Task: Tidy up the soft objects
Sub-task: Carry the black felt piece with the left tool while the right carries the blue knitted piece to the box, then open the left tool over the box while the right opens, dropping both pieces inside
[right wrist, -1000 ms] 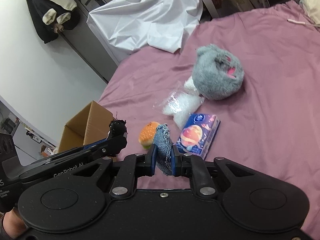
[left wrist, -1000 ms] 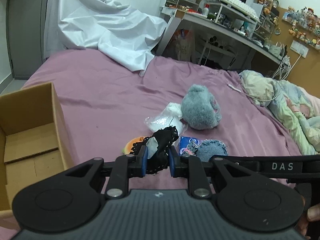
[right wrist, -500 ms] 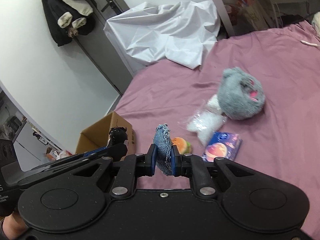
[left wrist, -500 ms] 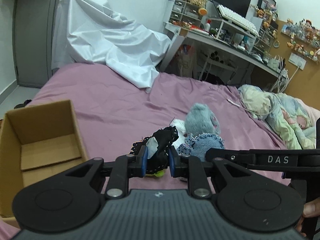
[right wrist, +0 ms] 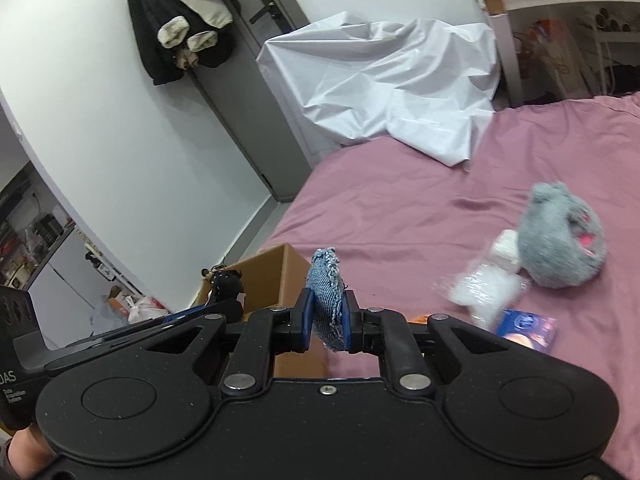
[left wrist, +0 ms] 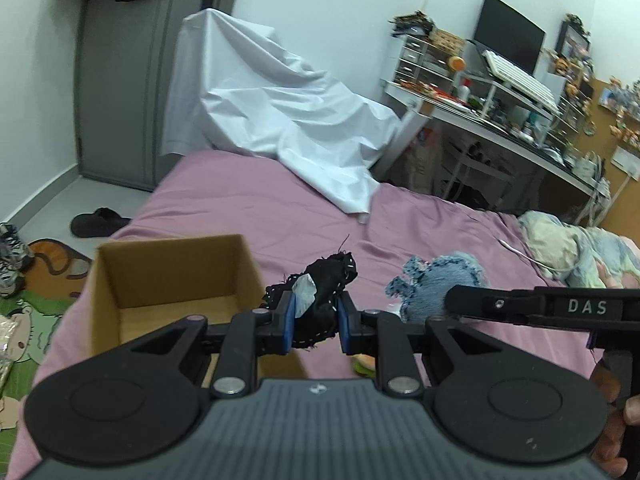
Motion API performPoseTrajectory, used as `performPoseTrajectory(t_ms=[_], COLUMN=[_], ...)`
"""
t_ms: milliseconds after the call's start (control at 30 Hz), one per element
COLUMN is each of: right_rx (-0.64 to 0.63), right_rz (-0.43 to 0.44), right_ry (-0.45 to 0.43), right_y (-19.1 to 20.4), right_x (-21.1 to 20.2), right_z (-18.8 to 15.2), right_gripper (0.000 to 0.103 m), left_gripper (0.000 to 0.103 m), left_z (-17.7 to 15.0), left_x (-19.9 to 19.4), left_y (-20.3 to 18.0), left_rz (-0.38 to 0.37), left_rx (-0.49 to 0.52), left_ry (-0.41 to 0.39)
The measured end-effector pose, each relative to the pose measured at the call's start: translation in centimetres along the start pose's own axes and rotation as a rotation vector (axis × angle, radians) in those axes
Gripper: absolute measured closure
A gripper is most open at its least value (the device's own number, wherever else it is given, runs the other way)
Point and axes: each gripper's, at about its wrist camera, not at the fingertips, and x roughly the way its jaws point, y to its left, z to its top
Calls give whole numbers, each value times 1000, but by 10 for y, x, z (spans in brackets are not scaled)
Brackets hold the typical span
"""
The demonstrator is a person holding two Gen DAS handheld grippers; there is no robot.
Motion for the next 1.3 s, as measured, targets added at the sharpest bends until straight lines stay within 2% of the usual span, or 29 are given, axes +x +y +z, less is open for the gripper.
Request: performPoseTrajectory(t_ms=[300, 700, 900, 1067, 1200, 1300], right_rx=[-37, -78, -87, -94, -93, -93], right_rz=[33, 50, 49, 55, 51, 56], right_ry=[15, 56, 83, 91, 98, 95], right_y=[29, 54, 60, 66, 67, 68], right_x=[22, 58, 74, 84, 89, 90], right_z=[4, 2, -1, -1, -3, -2], right_gripper=[88, 88, 88, 88, 88, 88], left_gripper=[82, 82, 82, 82, 76, 68], left_z=[5, 8, 6, 6, 7, 6], left_x=[-7, 20, 31, 37, 39, 38], left_y=[40, 91, 102, 111, 115, 115], left_rz=[60, 100, 101, 131, 159, 169], left_rx=[-43, -125, -131, -141, -154, -158], left_ry=[-26, 0, 9, 5, 6, 14])
